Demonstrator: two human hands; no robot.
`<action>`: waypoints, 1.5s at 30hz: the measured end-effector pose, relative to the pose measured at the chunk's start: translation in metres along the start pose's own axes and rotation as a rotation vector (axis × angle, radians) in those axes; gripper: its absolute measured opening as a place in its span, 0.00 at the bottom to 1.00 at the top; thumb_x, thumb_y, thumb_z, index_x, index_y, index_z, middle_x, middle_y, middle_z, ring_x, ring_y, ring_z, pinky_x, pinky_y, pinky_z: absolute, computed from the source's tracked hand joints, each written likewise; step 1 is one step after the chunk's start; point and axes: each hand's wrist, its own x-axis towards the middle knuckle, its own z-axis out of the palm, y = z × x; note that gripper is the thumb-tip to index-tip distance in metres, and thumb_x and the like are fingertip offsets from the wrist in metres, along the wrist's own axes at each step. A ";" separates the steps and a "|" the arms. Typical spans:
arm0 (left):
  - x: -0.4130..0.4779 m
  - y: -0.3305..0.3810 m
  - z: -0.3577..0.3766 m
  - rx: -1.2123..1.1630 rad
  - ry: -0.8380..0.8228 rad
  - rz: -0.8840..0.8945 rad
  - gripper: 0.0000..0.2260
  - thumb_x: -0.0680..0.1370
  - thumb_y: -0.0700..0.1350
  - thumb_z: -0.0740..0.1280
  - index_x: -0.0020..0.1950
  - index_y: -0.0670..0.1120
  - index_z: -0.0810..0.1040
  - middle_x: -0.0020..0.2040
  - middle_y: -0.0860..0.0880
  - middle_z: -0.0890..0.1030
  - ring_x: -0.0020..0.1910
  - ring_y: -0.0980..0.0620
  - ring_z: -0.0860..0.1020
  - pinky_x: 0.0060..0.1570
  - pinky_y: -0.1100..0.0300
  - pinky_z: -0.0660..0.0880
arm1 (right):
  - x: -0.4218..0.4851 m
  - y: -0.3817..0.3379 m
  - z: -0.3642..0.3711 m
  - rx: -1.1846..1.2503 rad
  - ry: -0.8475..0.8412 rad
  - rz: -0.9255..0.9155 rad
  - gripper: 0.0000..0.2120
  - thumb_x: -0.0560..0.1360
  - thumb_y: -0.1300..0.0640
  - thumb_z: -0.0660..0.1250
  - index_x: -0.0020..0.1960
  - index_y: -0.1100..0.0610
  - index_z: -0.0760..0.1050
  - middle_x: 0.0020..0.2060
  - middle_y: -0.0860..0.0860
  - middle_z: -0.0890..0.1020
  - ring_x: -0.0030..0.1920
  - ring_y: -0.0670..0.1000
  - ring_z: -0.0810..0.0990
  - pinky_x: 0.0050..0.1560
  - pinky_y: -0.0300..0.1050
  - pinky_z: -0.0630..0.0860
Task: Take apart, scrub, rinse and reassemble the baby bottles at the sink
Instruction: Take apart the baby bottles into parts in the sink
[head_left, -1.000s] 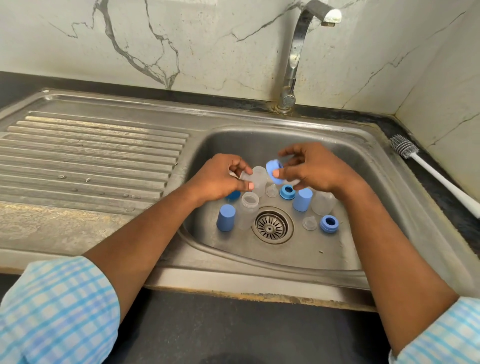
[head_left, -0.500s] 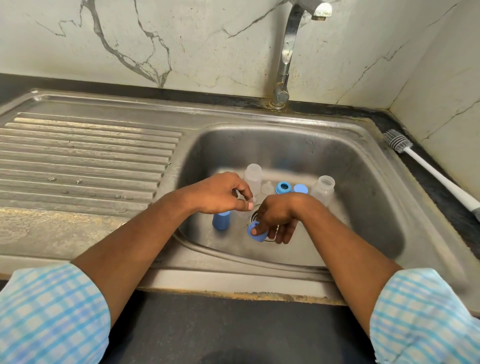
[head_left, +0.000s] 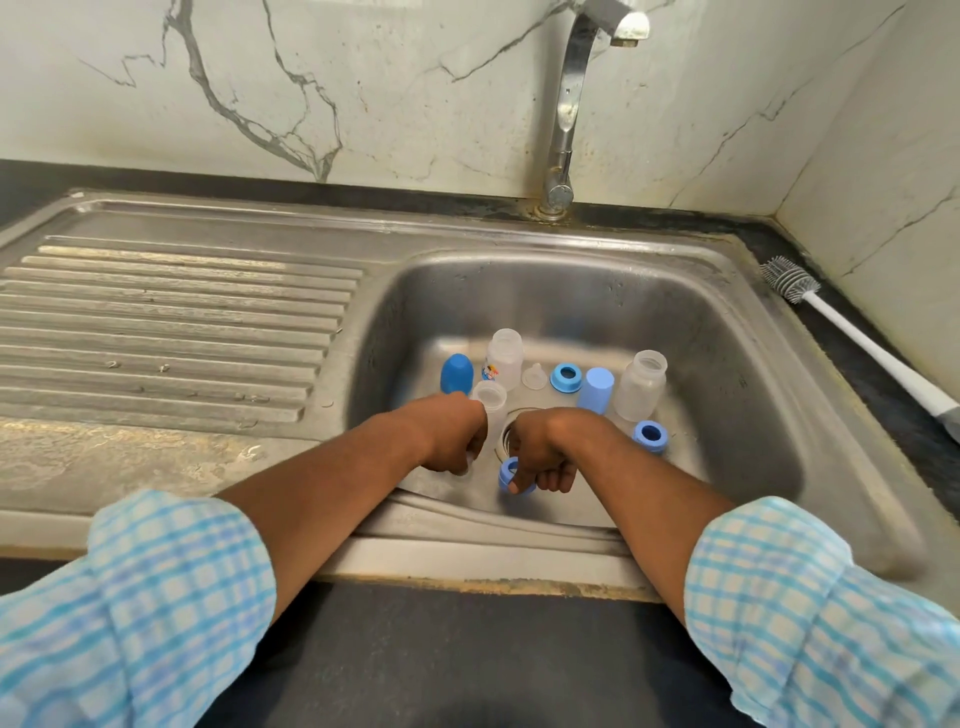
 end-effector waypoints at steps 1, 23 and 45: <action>0.001 0.000 0.001 0.023 -0.002 -0.006 0.09 0.72 0.41 0.75 0.50 0.48 0.82 0.52 0.48 0.82 0.50 0.46 0.80 0.52 0.53 0.79 | 0.000 -0.001 0.000 -0.006 0.012 -0.005 0.20 0.74 0.56 0.75 0.60 0.66 0.76 0.35 0.57 0.78 0.37 0.56 0.76 0.49 0.51 0.80; 0.004 -0.001 0.004 0.003 -0.064 -0.074 0.14 0.74 0.38 0.71 0.59 0.44 0.79 0.57 0.43 0.80 0.52 0.43 0.81 0.54 0.50 0.80 | -0.016 -0.002 -0.009 -0.170 0.065 0.037 0.04 0.78 0.60 0.68 0.48 0.60 0.80 0.39 0.55 0.82 0.36 0.52 0.77 0.43 0.45 0.76; -0.003 0.025 -0.030 0.146 0.378 -0.036 0.15 0.77 0.58 0.61 0.40 0.49 0.79 0.40 0.51 0.78 0.40 0.48 0.76 0.38 0.58 0.69 | -0.092 0.057 -0.062 0.186 1.106 0.015 0.15 0.75 0.52 0.70 0.60 0.55 0.79 0.56 0.56 0.82 0.57 0.59 0.81 0.53 0.49 0.77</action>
